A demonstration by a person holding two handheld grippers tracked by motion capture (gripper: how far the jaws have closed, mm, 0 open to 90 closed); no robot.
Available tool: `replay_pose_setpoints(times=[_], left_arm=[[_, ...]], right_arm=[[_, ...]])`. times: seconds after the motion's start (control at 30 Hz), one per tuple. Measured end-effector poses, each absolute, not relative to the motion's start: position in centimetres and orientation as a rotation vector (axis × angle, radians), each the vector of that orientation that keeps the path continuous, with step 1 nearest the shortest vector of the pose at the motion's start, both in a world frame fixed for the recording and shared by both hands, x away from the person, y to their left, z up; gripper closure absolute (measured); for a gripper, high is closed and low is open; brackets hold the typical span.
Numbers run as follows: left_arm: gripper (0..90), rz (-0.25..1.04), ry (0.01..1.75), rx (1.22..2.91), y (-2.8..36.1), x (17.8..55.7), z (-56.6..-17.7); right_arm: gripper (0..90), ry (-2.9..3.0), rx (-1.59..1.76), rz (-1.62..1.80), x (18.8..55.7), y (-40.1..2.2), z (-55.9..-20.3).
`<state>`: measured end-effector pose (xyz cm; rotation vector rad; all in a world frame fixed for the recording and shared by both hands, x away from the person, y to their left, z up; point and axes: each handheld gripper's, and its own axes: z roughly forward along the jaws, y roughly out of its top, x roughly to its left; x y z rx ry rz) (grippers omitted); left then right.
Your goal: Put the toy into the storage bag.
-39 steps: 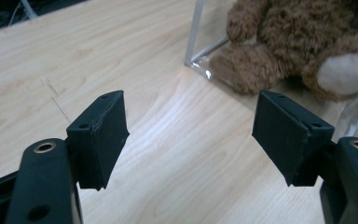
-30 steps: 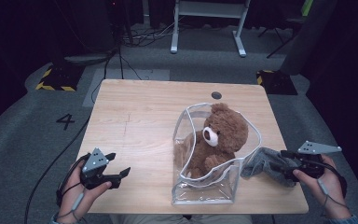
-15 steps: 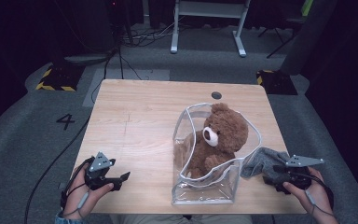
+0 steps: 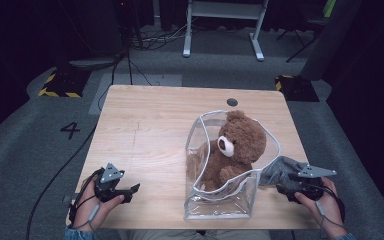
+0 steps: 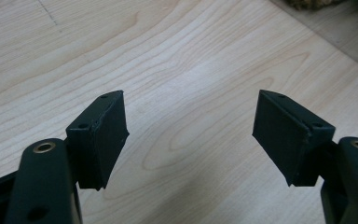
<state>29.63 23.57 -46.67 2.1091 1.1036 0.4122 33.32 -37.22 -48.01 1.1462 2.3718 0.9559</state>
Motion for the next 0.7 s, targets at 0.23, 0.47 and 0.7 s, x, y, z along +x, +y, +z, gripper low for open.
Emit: replay_pose_setpoints(times=[0.23, 0.47, 0.7], left_arm=[[26.2, 0.449, 1.121, 2.101, 23.2, 30.1, -47.7], [26.2, 0.452, 1.132, 2.103, 22.8, 30.2, -48.4], [26.1, 0.458, 1.150, 2.117, 22.1, 29.9, -49.1]], right_arm=[[25.2, 2.301, 1.108, 0.991, 34.4, -36.3, -48.9], [25.1, 2.285, 1.060, 1.006, 33.6, -35.4, -48.5], [25.1, 2.328, 0.992, 1.010, 32.2, -33.6, -49.0]])
